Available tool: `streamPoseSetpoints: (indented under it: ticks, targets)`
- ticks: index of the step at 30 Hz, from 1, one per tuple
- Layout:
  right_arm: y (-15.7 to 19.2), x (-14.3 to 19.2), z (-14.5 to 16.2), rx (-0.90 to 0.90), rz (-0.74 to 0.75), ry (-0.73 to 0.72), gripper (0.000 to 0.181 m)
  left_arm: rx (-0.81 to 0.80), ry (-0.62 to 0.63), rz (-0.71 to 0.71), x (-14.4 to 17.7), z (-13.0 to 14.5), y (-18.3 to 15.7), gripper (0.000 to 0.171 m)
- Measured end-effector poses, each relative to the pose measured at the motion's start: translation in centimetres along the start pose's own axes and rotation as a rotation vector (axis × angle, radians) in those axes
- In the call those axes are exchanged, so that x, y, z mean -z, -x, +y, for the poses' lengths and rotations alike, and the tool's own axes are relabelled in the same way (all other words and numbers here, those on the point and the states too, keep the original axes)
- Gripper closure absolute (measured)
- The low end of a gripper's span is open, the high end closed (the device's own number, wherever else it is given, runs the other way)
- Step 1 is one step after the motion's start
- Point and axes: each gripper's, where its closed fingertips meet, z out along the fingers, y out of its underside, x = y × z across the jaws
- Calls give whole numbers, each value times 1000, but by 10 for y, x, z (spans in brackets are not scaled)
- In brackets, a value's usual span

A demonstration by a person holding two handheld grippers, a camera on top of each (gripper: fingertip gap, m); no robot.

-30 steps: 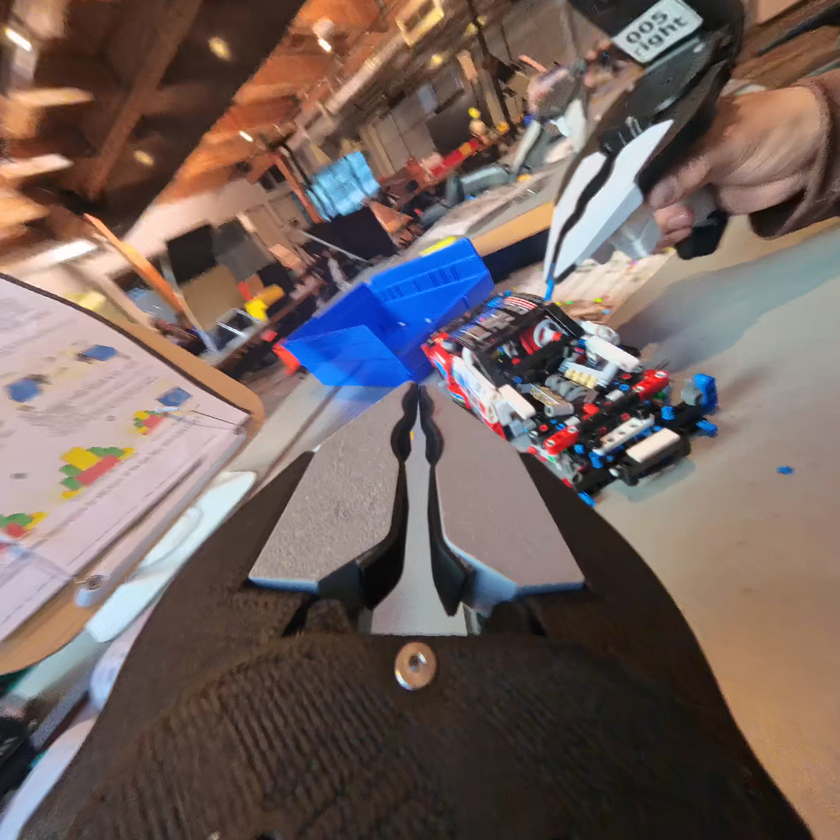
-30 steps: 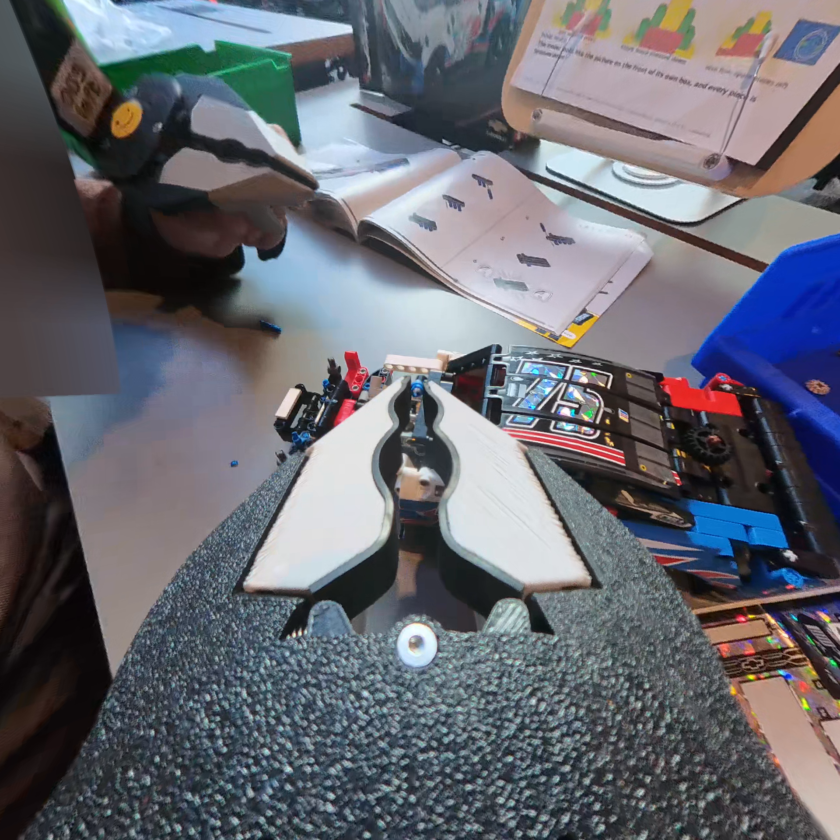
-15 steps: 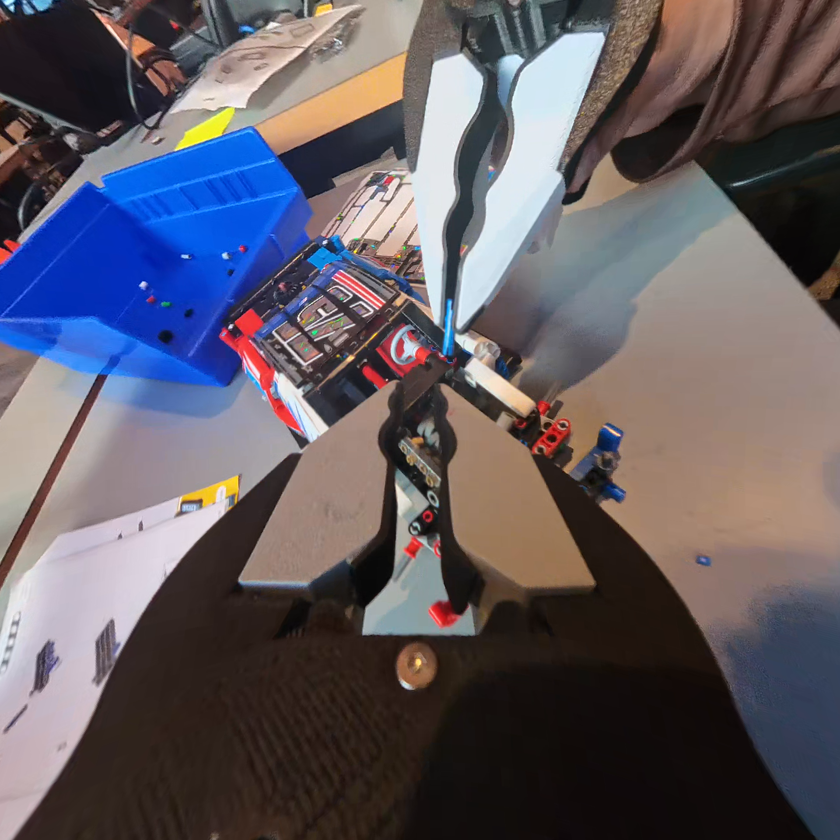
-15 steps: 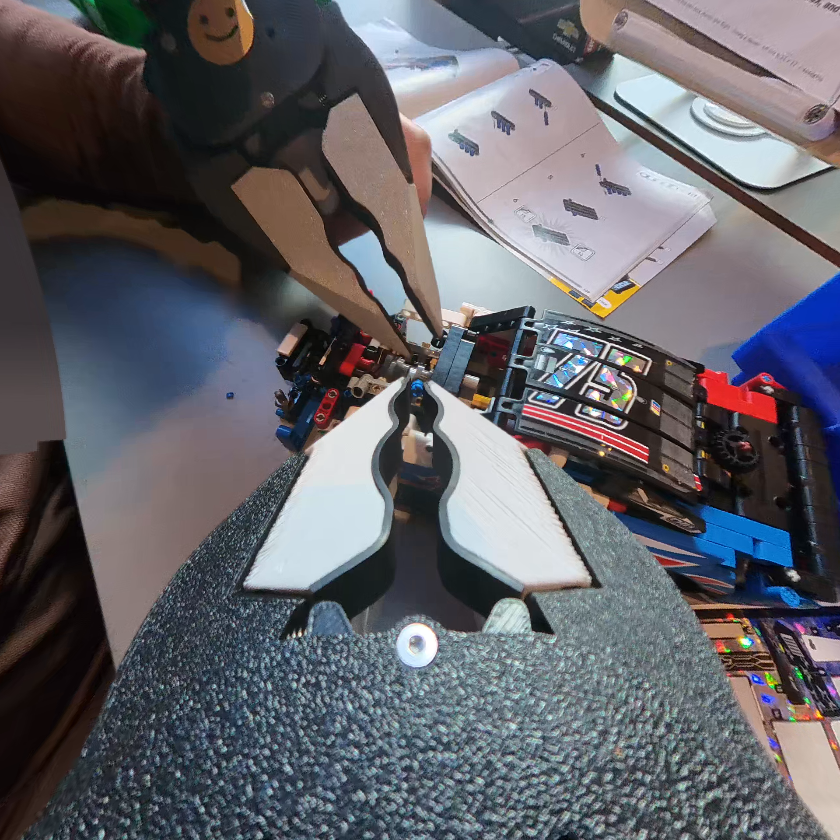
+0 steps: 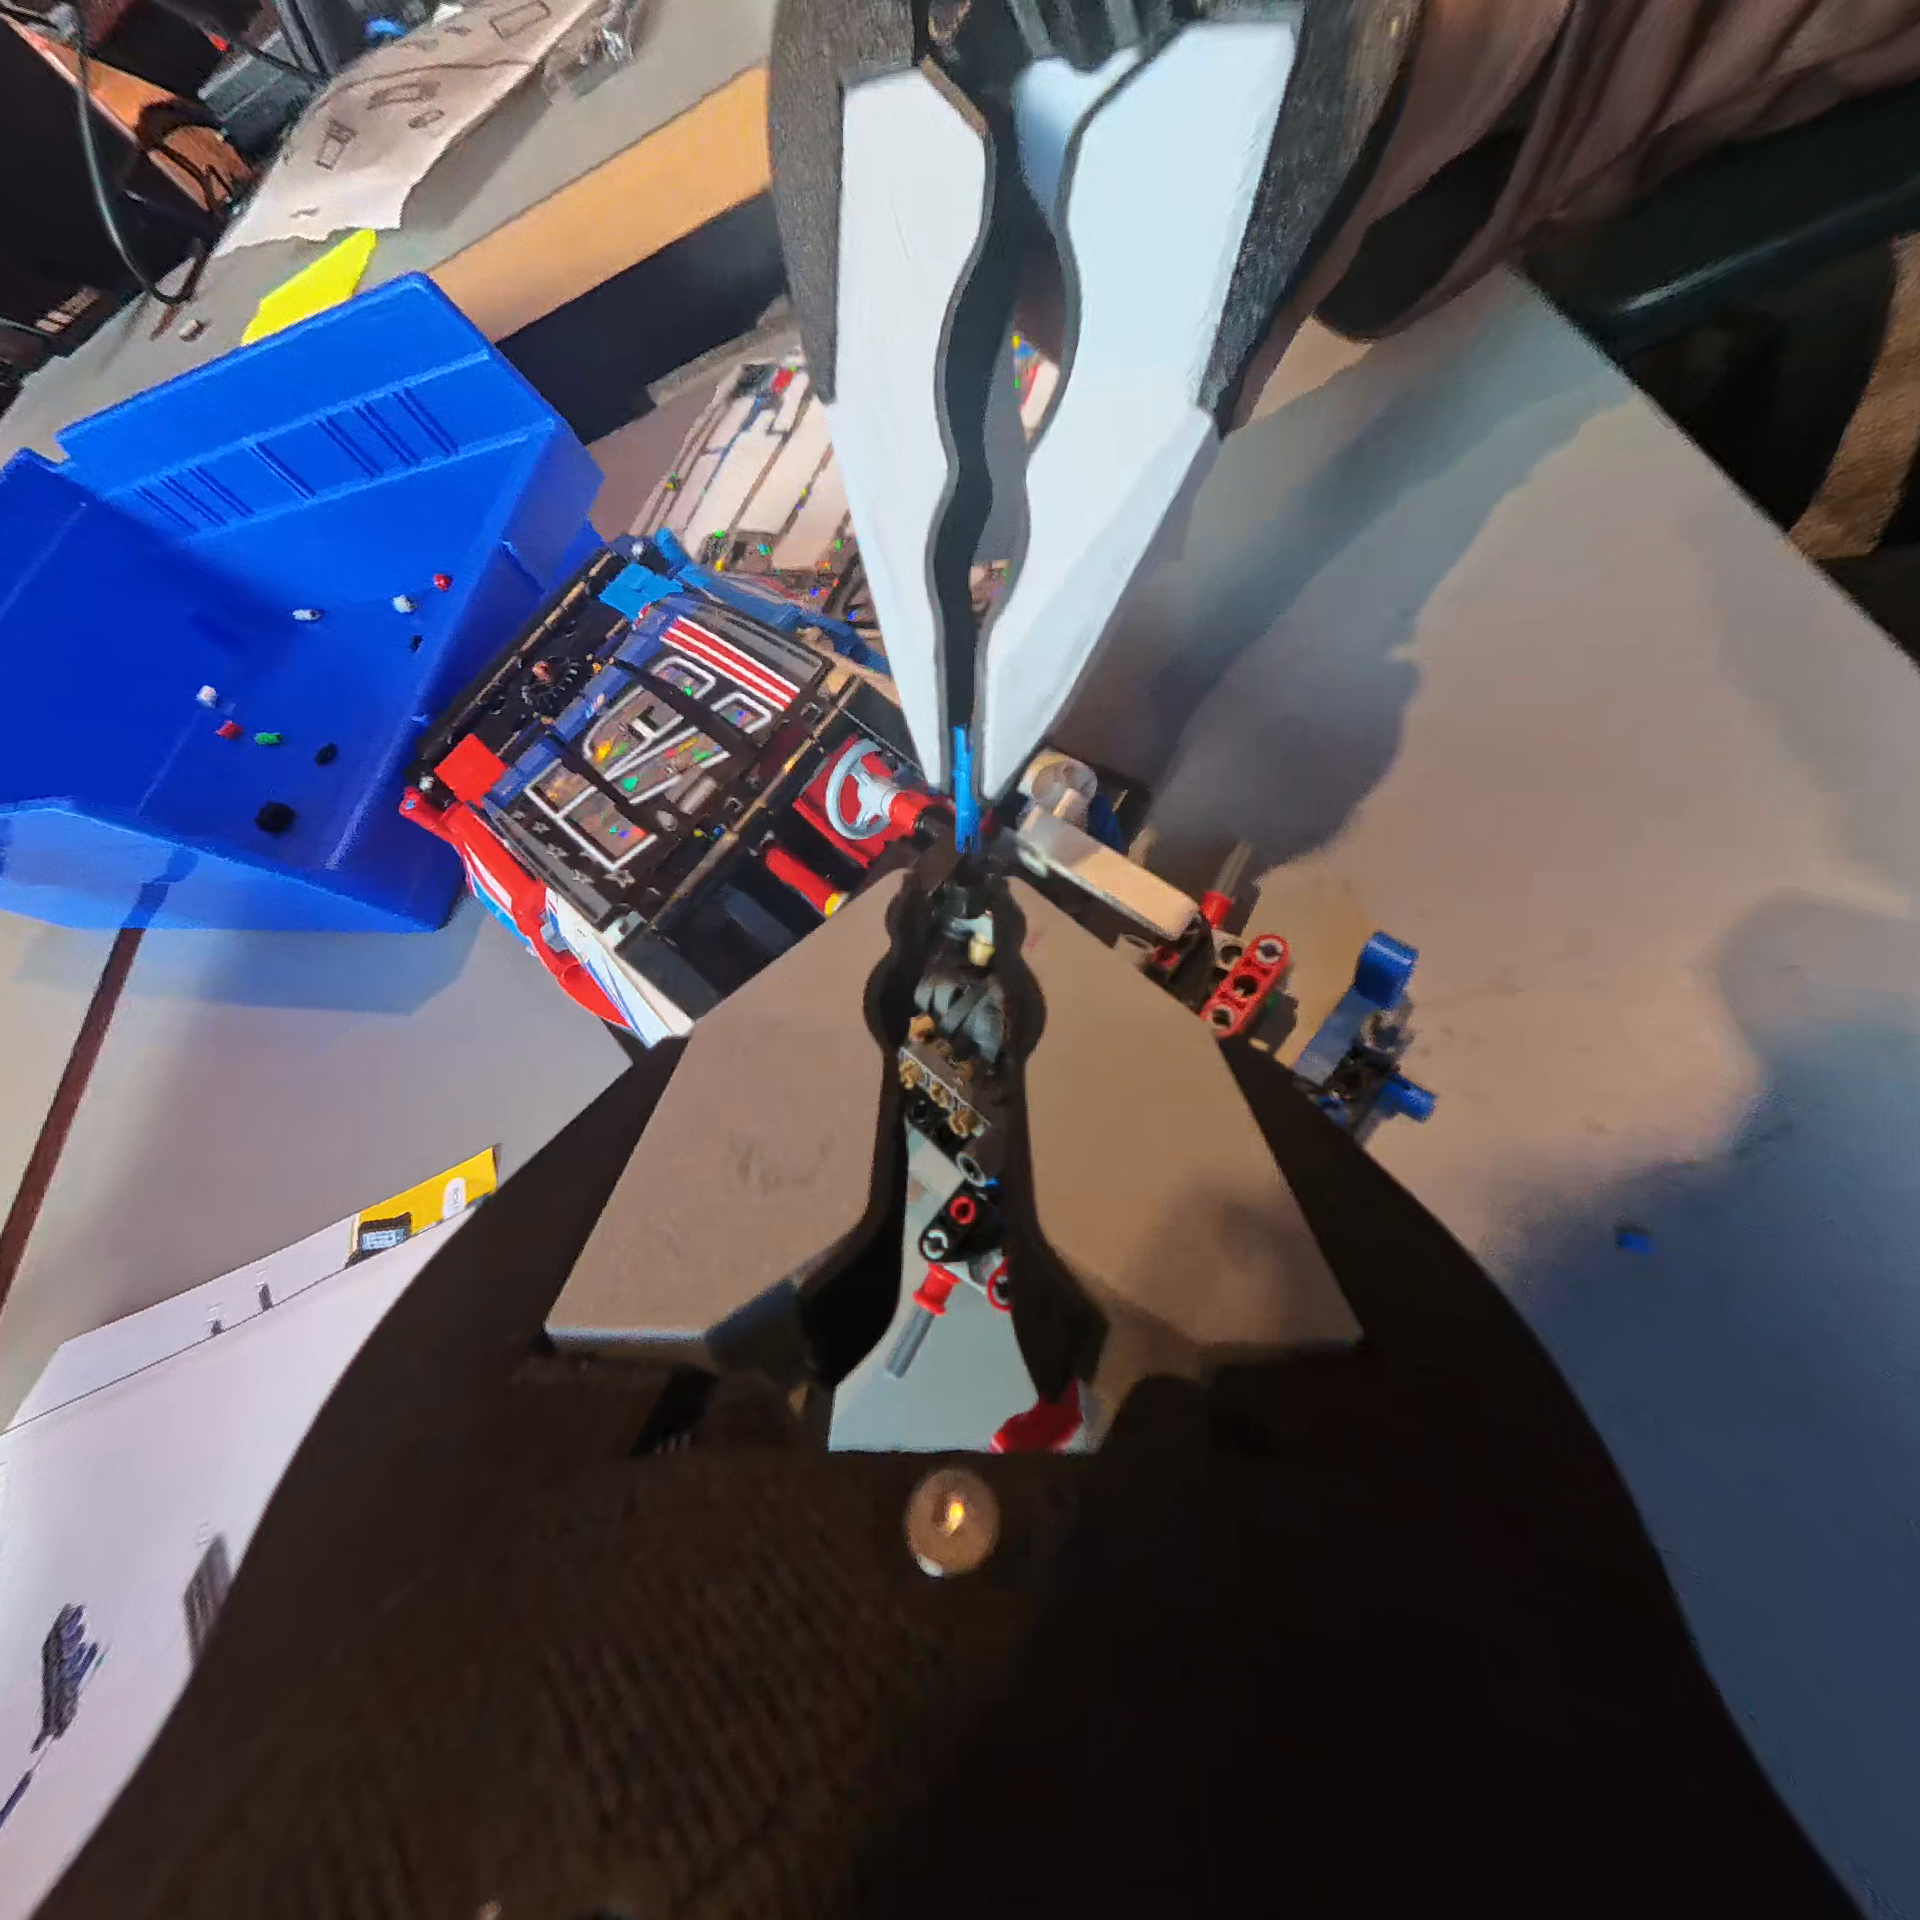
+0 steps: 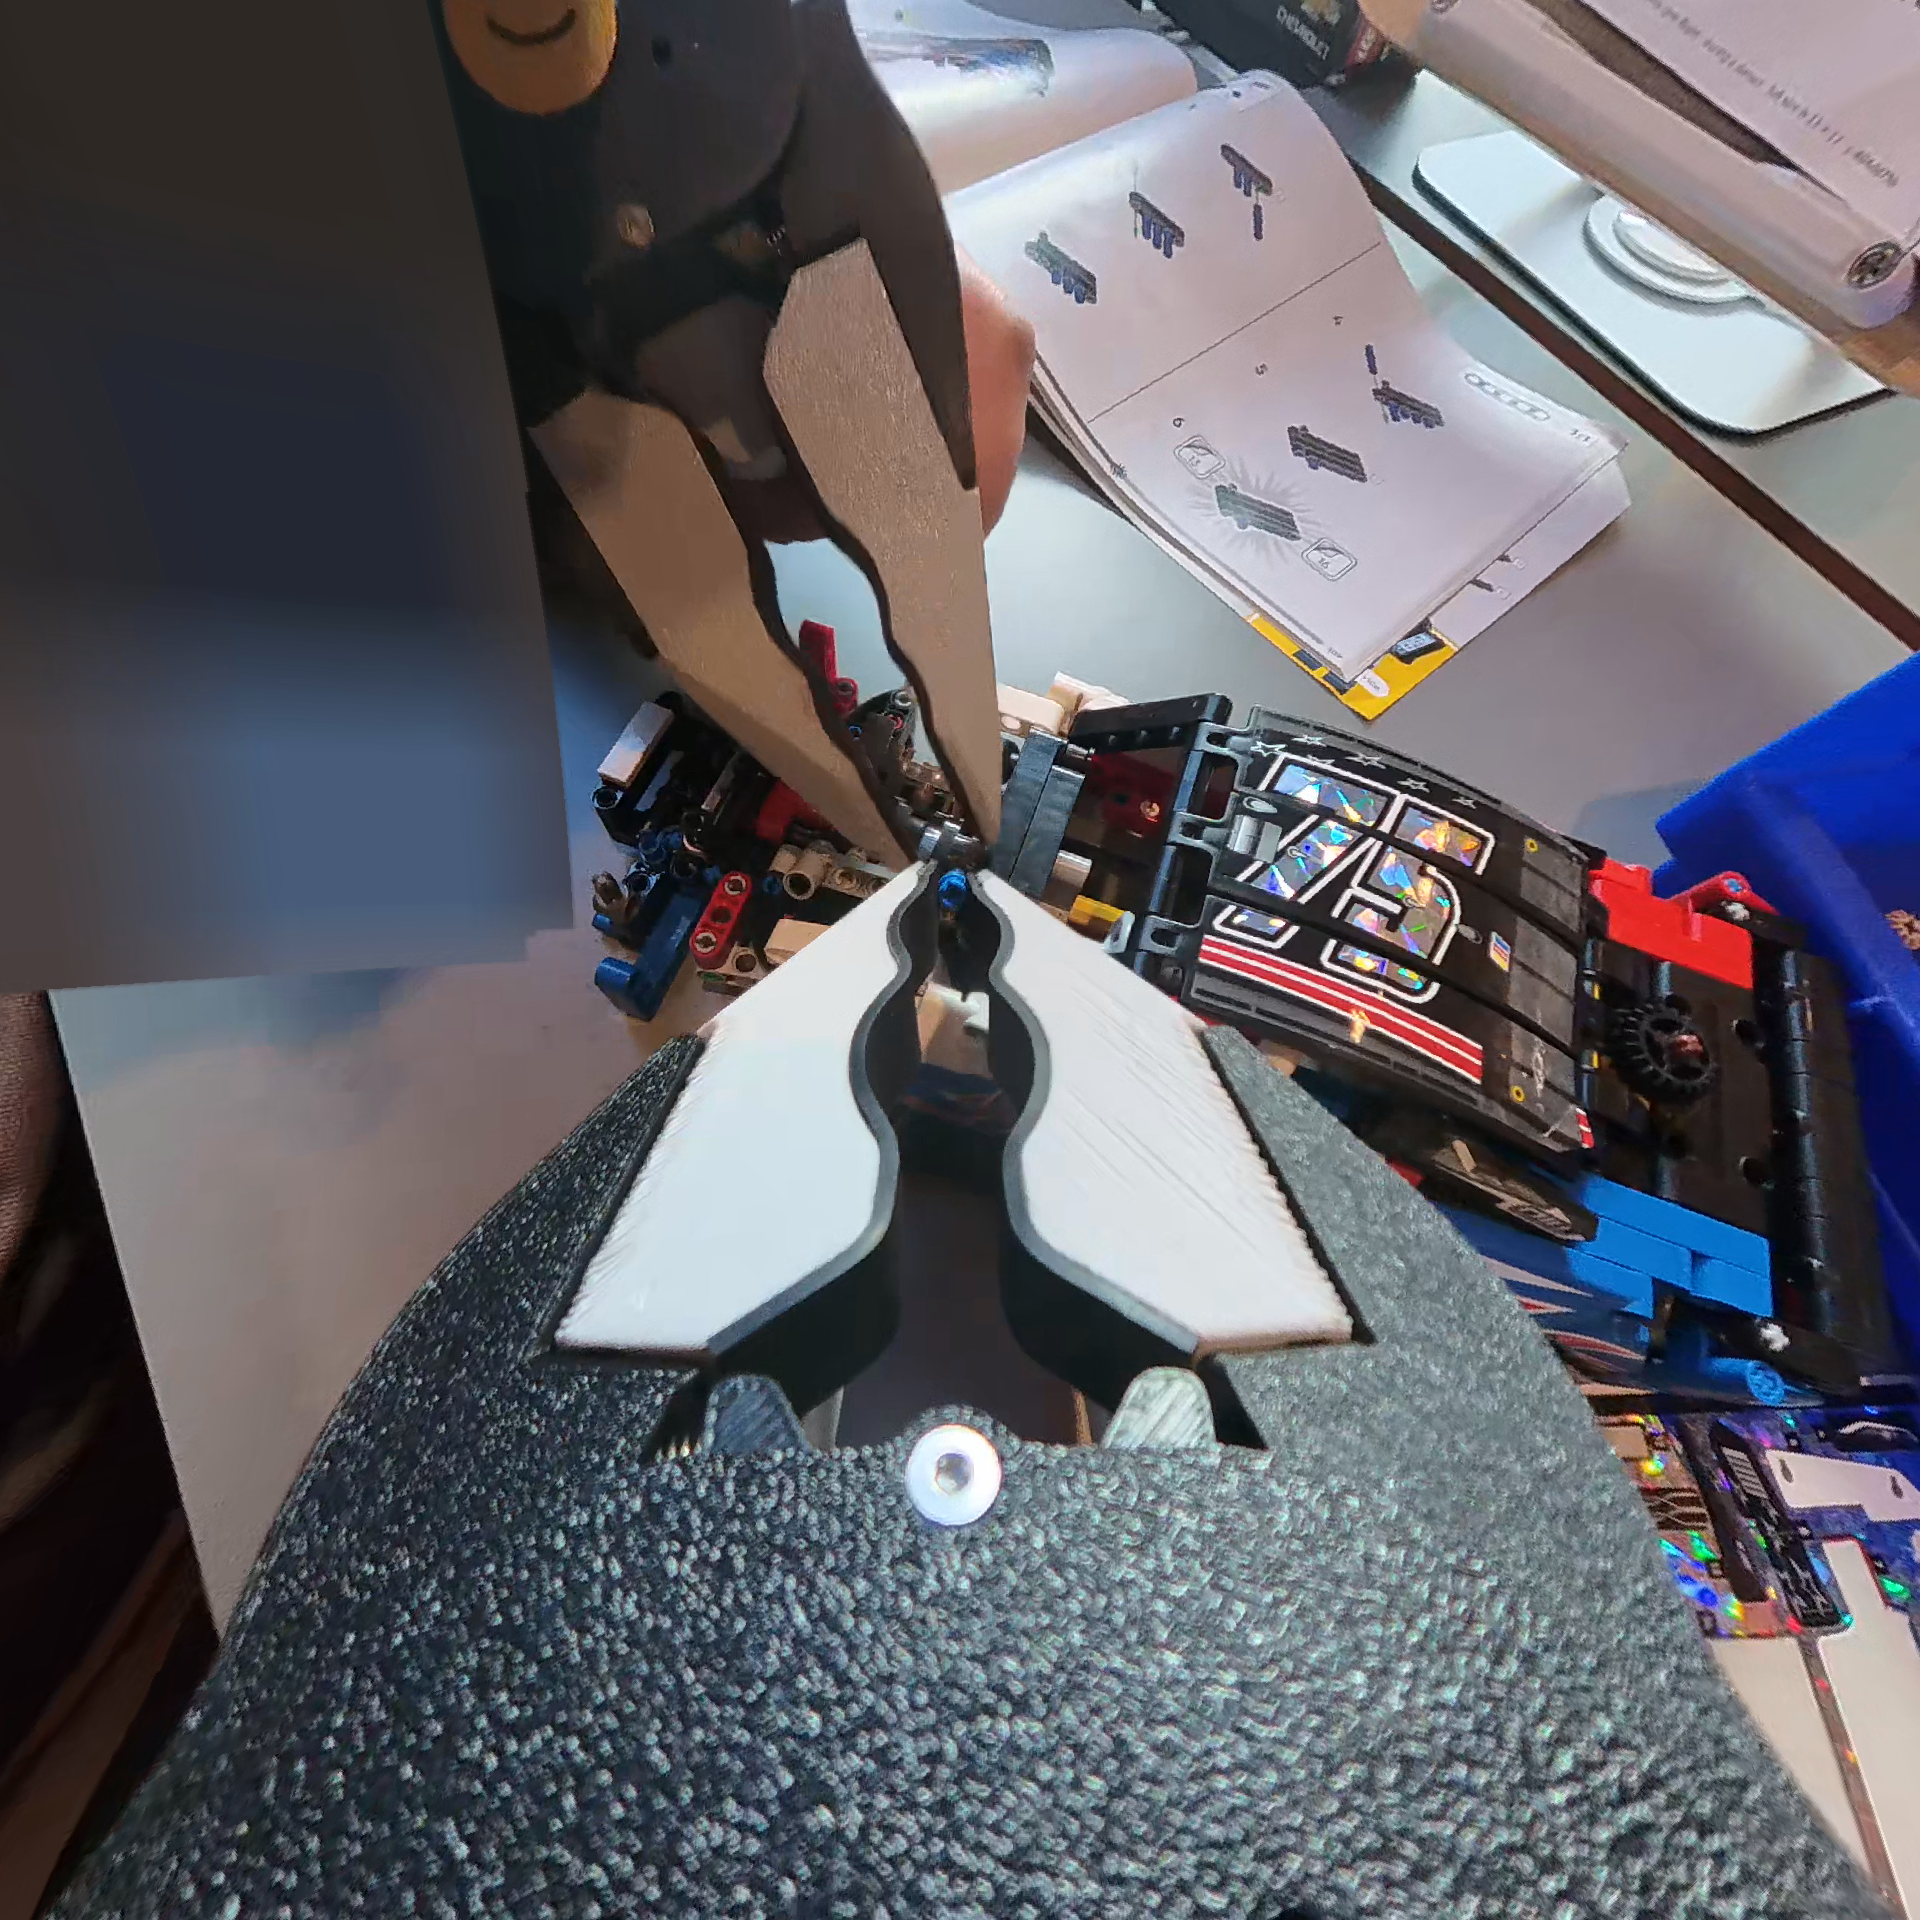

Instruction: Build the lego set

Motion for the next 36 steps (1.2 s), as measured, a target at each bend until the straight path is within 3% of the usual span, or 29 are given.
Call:
streamPoseSetpoints:
  ticks: [18,27,36]
  targets:
    - [1,-5,3,45,27,18,177,-52,-35,-28,-4,1,-2,169]
    - [3,-5,5,138,24,105,177,-50,-63,-50,-5,1,-3,169]
    - [2,-6,13,13,-83,128,177,-42,-78,-45,-5,1,-3,169]
